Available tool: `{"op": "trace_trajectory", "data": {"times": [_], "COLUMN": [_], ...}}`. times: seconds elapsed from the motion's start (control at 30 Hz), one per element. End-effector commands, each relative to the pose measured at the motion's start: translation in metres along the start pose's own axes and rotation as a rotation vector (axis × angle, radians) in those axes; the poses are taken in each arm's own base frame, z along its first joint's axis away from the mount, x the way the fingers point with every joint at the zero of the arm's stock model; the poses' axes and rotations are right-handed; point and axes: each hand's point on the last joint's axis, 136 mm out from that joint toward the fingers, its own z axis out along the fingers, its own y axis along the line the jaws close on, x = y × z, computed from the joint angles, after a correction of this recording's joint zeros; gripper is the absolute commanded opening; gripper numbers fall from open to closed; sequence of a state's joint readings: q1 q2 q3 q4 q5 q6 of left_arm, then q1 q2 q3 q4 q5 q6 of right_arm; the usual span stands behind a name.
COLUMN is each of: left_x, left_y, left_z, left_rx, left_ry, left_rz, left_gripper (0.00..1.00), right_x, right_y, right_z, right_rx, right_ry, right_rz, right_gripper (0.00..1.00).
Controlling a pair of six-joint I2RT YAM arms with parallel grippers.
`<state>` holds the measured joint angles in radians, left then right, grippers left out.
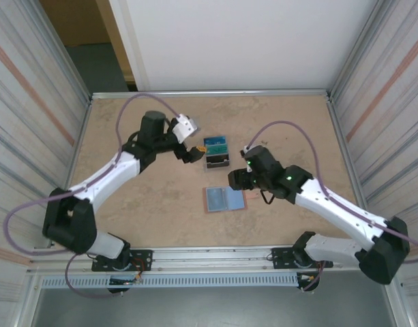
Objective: Take the credit cards out of the card holder
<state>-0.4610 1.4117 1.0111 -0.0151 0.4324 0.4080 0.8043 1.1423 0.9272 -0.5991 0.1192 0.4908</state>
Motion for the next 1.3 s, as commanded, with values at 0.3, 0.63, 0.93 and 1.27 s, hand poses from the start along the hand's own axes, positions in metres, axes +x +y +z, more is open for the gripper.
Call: {"op": "trace_trajectory", "data": {"times": [0.3, 0.63, 0.93, 1.27], "left_x": [0.081, 0.11, 0.122, 0.118], "left_y": [0.013, 0.003, -0.001, -0.002], "left_z": [-0.09, -0.116, -0.109, -0.108], "left_rx": [-0.498, -0.571, -0.557, -0.543], "left_ry": [-0.003, -0.009, 0.032, 0.037], "left_rz": [-0.486, -0.569, -0.599, -0.603], "left_gripper": [0.99, 0.99, 0.99, 0.99], "right_x": [0.048, 0.073, 0.087, 0.105], "right_y": [0.053, 0.065, 0.067, 0.053], "right_z": [0.068, 0.116, 0.132, 0.139], "right_rx": [0.083, 0.134, 0.127, 0.146], "right_ry": [0.254, 0.378, 0.426, 0.47], "right_rz": [-0.117, -0.169, -0.152, -0.114], "right_gripper": [0.5, 0.51, 0.53, 0.51]}}
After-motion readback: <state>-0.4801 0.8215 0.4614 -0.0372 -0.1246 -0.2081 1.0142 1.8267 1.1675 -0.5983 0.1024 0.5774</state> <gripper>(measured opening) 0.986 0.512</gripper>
